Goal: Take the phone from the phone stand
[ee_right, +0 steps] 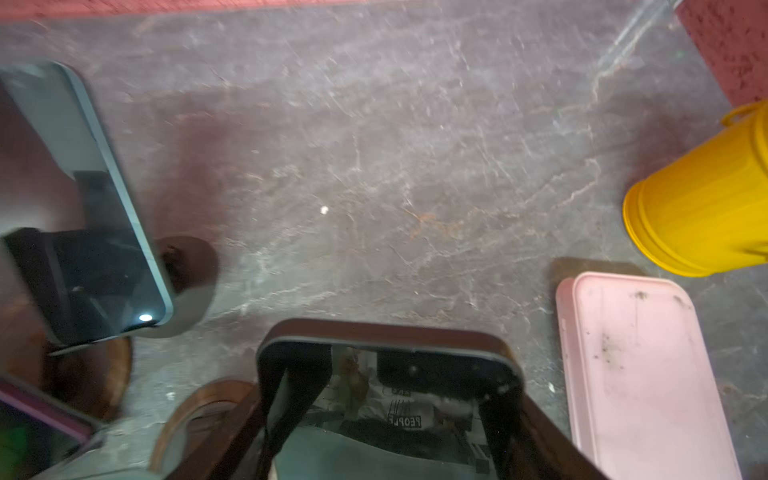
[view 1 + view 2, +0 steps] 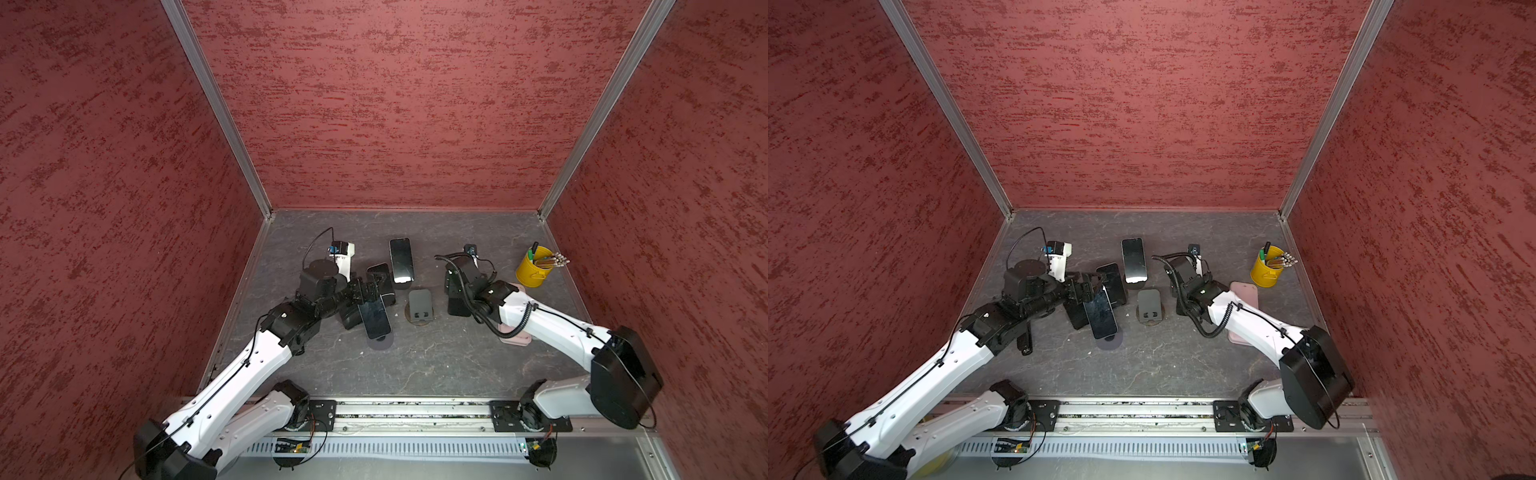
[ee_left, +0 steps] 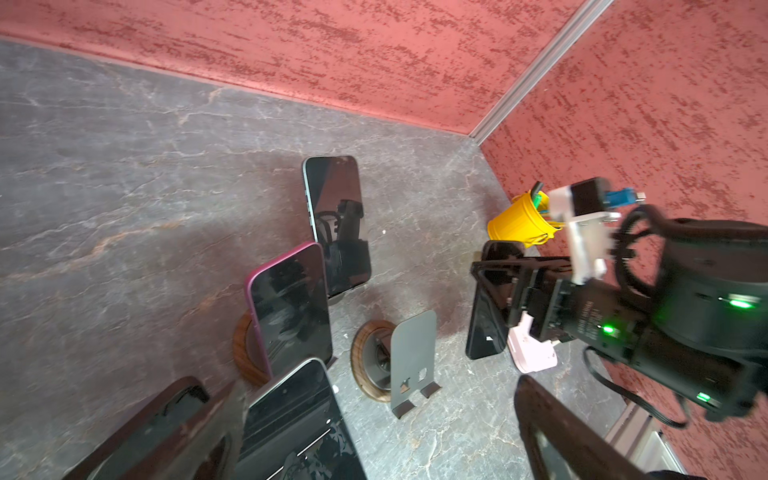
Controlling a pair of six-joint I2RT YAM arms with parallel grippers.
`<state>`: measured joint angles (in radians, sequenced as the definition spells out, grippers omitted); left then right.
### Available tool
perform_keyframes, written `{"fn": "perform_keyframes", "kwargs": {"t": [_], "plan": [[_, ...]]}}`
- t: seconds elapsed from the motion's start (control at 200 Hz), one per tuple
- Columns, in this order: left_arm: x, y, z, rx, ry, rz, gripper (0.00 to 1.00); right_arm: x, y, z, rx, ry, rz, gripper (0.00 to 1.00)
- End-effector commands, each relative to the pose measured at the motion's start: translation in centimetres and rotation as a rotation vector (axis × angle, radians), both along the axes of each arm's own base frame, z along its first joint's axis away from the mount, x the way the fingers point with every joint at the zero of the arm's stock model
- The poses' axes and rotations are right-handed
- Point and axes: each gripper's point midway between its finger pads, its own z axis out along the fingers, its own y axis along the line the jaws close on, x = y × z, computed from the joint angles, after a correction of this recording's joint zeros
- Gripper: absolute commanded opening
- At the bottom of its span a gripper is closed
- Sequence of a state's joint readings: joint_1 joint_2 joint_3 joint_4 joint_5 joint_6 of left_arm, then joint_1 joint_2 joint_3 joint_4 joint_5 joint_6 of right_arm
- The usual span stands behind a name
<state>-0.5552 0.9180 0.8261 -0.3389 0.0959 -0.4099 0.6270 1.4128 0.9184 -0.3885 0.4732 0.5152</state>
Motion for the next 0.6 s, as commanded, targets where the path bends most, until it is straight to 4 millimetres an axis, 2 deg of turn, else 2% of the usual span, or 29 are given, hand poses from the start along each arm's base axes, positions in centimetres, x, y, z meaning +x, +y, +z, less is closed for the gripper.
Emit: {"fn": "perform_keyframes", "kwargs": {"t": [0.0, 0.03, 0.045, 0.08, 0.321, 0.591], "plan": [[0.0, -0.7, 2.5, -0.024, -0.073, -0.023, 1.00, 1.9, 1.1, 0.2, 0.074, -0.046, 0.027, 0.27], [0.0, -0.7, 2.6, -0.024, -0.074, -0.024, 1.00, 2.2, 1.1, 0.2, 0.082, -0.051, 0.029, 0.27], [-0.1, -0.8, 2.6, -0.022, -0.073, -0.025, 1.00, 2.3, 1.2, -0.7, 0.075, -0.032, 0.032, 0.27], [-0.1, -0.8, 2.6, -0.022, -0.074, -0.026, 0.99, 2.7, 1.3, -1.3, 0.076, -0.020, 0.041, 0.27], [-0.2, -0.4, 2.4, -0.006, -0.067, 0.001, 0.99, 6.1, 2.3, -4.1, 0.055, 0.043, 0.088, 0.27], [0.0, -0.1, 2.0, 0.020, -0.046, 0.028, 1.00, 9.3, 3.0, -5.2, 0.078, 0.055, 0.123, 0.27]]}}
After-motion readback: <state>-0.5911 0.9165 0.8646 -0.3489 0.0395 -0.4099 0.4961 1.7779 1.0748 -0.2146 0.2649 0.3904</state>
